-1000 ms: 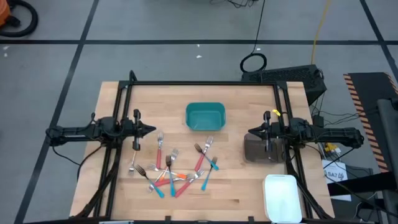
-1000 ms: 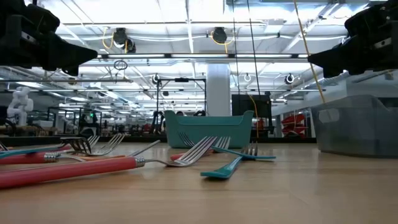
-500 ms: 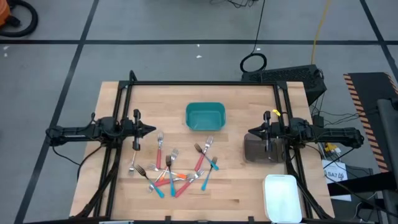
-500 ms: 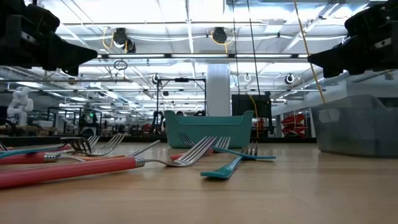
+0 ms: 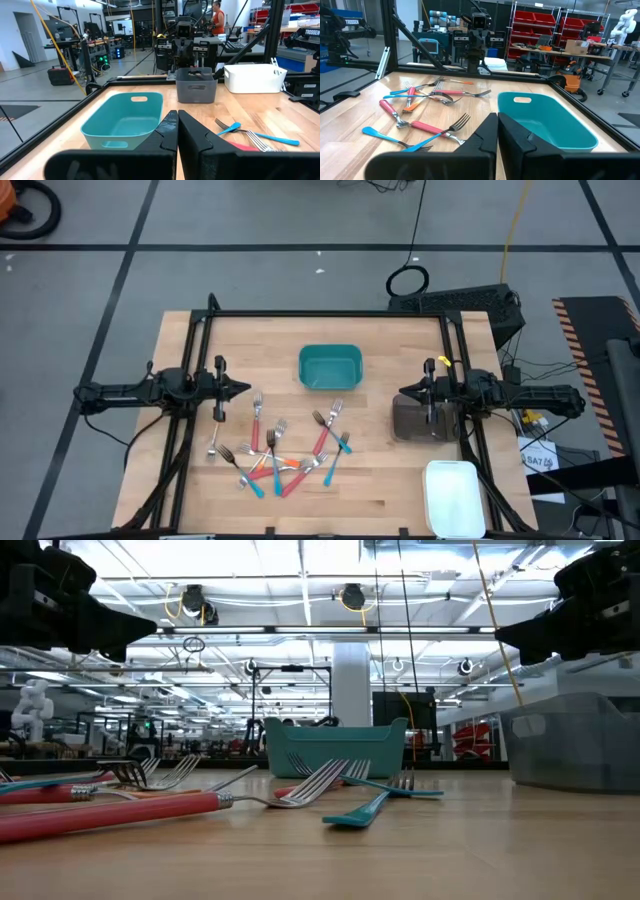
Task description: Sort silverware by color (type)
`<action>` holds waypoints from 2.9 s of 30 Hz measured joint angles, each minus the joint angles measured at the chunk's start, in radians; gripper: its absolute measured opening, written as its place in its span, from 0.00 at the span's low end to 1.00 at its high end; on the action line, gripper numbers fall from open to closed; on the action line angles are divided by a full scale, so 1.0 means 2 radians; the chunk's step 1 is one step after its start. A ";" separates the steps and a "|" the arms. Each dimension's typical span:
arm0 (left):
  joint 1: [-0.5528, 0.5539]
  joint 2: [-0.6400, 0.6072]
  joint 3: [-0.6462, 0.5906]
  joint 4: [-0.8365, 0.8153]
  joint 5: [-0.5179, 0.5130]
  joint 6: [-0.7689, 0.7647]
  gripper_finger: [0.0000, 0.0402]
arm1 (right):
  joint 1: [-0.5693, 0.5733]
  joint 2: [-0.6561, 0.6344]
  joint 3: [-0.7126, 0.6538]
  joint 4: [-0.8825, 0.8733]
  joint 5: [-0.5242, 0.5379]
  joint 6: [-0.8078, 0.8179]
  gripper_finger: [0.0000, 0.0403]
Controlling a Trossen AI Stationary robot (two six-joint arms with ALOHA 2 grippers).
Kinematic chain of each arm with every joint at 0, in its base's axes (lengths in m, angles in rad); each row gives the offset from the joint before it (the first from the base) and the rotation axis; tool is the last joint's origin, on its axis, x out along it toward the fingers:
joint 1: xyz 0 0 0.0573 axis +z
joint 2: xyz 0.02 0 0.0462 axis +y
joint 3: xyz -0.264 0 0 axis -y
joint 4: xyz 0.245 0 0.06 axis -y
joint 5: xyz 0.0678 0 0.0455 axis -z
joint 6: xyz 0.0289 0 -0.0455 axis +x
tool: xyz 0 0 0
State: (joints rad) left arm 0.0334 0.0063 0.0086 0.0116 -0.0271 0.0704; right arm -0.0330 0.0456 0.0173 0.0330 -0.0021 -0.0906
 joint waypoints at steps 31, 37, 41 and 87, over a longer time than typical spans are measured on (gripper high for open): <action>0.000 0.000 0.000 0.000 0.000 0.000 0.01 | 0.000 0.000 0.000 0.000 0.000 0.000 0.02; 0.000 0.000 0.000 0.000 0.000 0.000 0.01 | 0.000 0.000 0.000 0.001 0.001 0.066 0.02; 0.000 0.000 0.000 0.000 0.000 0.000 0.01 | 0.001 0.003 0.016 -0.001 -0.009 0.088 0.02; 0.000 0.000 0.000 0.008 0.000 -0.058 0.01 | 0.093 0.673 0.571 -0.276 0.095 0.256 0.01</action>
State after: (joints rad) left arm 0.0330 0.0063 0.0078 0.0269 -0.0277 -0.0457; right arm 0.1527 1.3925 1.1587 -0.5197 0.1869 0.4222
